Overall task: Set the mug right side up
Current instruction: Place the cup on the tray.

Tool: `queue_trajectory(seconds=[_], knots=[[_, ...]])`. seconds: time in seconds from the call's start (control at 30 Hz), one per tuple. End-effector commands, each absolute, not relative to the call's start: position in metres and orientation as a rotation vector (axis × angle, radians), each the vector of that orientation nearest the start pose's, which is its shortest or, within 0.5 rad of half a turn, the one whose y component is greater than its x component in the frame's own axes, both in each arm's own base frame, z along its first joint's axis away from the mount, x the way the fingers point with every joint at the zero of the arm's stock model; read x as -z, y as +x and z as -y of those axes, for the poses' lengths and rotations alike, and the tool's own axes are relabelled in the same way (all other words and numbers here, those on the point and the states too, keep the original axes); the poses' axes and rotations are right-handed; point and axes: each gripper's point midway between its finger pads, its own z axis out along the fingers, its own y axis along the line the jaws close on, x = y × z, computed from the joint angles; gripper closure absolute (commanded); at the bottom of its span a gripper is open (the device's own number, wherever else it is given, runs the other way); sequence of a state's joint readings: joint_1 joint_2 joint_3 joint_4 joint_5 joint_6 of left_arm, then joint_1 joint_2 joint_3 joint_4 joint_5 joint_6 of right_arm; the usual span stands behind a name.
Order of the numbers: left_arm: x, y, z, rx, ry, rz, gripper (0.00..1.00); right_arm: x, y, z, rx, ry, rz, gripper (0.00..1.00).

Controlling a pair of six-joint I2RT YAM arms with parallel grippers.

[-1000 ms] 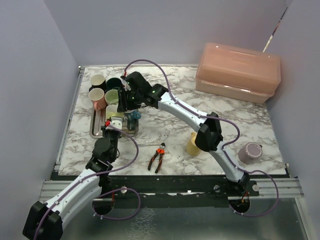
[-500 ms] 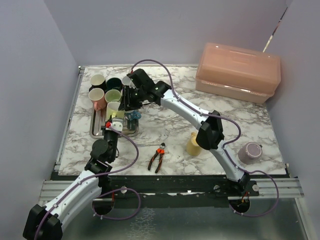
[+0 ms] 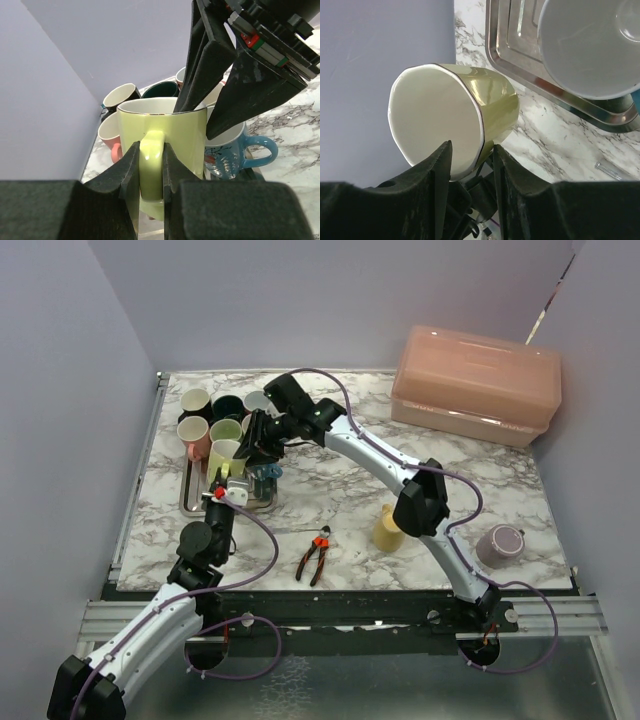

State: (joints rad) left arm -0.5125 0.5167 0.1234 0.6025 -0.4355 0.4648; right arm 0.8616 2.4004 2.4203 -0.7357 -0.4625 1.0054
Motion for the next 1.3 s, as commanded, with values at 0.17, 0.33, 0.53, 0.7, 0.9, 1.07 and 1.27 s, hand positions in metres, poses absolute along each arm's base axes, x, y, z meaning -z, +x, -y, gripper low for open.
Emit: queue_trajectory(seconds=[0.17, 0.33, 0.53, 0.7, 0.9, 1.07, 1.27], knots=[[-0.271, 0.272, 0.068, -0.250, 0.395, -1.151, 1.00, -0.169, 0.281, -0.538, -1.424, -0.044, -2.880, 0.72], [-0.271, 0.272, 0.072, -0.239, 0.412, -1.146, 1.00, -0.176, 0.283, -0.541, -1.450, -0.051, -2.853, 0.95], [-0.266, 0.272, 0.069, -0.227, 0.395, -1.177, 1.00, -0.188, 0.286, -0.543, -1.469, -0.051, -2.808, 0.99], [-0.253, 0.270, 0.061, -0.209, 0.335, -1.250, 1.00, -0.208, 0.295, -0.544, -1.480, -0.024, -2.728, 0.99], [-0.238, 0.267, 0.061, -0.184, 0.349, -1.316, 0.90, -0.227, 0.309, -0.544, -1.461, 0.081, -2.660, 0.99], [-0.226, 0.266, 0.067, -0.173, 0.409, -1.351, 0.83, -0.228, 0.316, -0.541, -1.423, 0.149, -2.649, 0.99], [-0.212, 0.267, 0.073, -0.168, 0.474, -1.391, 0.74, -0.228, 0.319, -0.542, -1.420, 0.174, -2.637, 0.99]])
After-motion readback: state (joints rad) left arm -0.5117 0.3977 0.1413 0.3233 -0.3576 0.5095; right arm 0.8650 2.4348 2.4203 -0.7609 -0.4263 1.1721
